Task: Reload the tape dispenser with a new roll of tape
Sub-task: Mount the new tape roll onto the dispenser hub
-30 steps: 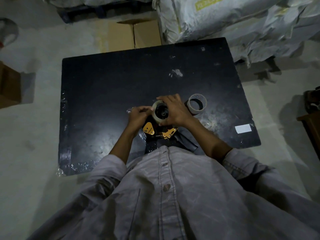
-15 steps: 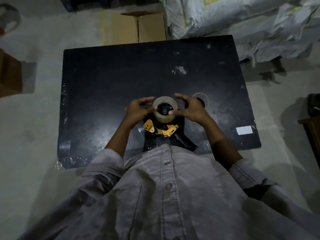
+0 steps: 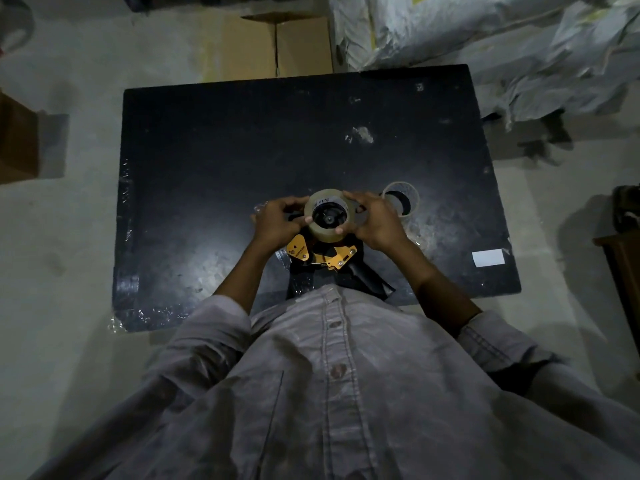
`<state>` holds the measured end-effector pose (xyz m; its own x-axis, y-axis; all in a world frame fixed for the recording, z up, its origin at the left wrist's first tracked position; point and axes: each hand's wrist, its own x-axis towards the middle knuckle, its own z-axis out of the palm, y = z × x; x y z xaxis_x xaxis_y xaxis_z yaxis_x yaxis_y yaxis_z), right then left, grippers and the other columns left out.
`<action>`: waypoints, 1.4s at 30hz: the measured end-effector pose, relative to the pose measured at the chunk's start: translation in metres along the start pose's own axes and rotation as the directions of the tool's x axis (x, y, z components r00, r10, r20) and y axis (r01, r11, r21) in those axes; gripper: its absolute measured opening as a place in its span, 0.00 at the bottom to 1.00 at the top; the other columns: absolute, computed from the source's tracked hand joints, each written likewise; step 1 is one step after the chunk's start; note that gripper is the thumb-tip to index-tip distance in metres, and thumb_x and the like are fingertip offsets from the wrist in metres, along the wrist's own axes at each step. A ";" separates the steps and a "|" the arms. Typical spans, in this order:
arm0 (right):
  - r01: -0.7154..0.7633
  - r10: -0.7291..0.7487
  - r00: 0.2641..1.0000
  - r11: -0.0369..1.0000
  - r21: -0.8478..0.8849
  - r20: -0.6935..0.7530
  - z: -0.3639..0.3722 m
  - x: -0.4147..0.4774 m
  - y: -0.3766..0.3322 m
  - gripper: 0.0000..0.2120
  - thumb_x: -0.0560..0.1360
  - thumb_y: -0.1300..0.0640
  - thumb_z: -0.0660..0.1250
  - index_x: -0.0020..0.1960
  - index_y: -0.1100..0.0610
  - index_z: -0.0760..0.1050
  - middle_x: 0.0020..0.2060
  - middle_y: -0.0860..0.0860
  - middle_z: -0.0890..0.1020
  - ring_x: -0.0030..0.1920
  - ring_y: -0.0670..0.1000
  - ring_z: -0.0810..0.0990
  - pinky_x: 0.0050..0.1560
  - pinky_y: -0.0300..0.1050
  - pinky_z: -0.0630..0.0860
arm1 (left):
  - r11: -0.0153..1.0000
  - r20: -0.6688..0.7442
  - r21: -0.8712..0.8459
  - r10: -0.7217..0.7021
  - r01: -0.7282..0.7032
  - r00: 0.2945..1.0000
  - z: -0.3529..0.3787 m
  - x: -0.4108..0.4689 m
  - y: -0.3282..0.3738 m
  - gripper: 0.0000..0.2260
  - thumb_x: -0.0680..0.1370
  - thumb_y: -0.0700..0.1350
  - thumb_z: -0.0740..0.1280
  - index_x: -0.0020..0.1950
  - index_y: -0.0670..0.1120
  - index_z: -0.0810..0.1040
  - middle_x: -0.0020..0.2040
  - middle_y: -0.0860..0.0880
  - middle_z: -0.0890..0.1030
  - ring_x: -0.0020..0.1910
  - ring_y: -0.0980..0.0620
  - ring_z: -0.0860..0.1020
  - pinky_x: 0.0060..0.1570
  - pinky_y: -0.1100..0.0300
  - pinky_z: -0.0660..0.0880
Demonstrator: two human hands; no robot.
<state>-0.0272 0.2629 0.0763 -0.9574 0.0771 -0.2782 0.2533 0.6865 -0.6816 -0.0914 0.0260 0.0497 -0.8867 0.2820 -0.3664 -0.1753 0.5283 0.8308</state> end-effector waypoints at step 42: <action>0.013 -0.036 0.986 0.990 -0.142 -0.165 0.031 -0.004 0.016 0.44 0.67 0.52 0.88 0.78 0.61 0.77 0.69 0.60 0.84 0.67 0.61 0.84 0.66 0.56 0.82 | 0.872 -0.060 0.486 0.094 -0.053 0.994 0.016 0.025 -0.014 0.21 0.75 0.54 0.81 0.68 0.60 0.86 0.62 0.57 0.89 0.71 0.48 0.77 0.70 0.46 0.60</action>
<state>-0.0154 0.2515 0.0452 -0.9757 0.1703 -0.1377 0.2189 0.7832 -0.5820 -0.1043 0.0382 0.0219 -0.9231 0.2820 -0.2614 0.1019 0.8350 0.5407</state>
